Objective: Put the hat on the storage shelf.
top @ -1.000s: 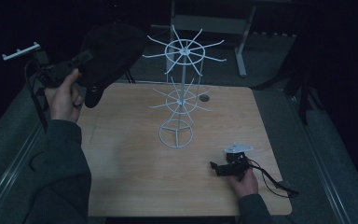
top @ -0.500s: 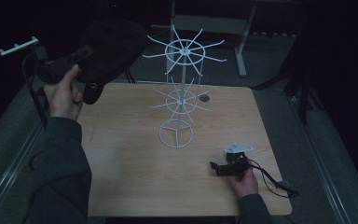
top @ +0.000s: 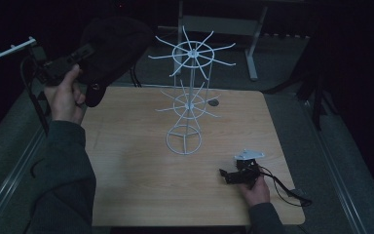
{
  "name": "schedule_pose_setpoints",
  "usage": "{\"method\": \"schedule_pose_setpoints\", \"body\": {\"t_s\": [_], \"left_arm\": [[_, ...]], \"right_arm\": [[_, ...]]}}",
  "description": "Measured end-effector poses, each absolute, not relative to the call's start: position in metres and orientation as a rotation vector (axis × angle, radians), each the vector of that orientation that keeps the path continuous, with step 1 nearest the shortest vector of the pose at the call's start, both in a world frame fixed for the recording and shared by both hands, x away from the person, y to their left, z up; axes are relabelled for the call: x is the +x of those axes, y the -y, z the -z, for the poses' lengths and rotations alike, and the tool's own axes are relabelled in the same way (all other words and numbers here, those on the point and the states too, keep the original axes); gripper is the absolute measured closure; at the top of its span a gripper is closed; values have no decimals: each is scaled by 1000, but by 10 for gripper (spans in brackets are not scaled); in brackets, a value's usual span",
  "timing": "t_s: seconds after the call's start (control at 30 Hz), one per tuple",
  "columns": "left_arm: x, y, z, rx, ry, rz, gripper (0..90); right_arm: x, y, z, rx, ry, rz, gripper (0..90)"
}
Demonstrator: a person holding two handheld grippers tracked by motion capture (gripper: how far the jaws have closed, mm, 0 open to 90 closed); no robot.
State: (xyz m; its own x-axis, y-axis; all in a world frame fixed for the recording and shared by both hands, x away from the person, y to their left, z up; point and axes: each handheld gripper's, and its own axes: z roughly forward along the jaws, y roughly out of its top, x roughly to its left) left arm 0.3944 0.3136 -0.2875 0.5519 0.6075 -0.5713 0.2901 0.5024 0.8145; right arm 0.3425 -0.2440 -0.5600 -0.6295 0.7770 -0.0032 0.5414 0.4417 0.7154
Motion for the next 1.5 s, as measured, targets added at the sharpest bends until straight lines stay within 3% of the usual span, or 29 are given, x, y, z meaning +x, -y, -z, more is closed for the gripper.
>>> {"method": "schedule_pose_setpoints", "body": {"t_s": [1.03,1.5], "left_arm": [[407,-295,283,1021,-868,-153,841],[418,-280,292,1134,-863,-106,839]], "right_arm": [[343,244,560,1122,-2368,-992,109],[343,244,560,1125,-2367,-993,109]]}}
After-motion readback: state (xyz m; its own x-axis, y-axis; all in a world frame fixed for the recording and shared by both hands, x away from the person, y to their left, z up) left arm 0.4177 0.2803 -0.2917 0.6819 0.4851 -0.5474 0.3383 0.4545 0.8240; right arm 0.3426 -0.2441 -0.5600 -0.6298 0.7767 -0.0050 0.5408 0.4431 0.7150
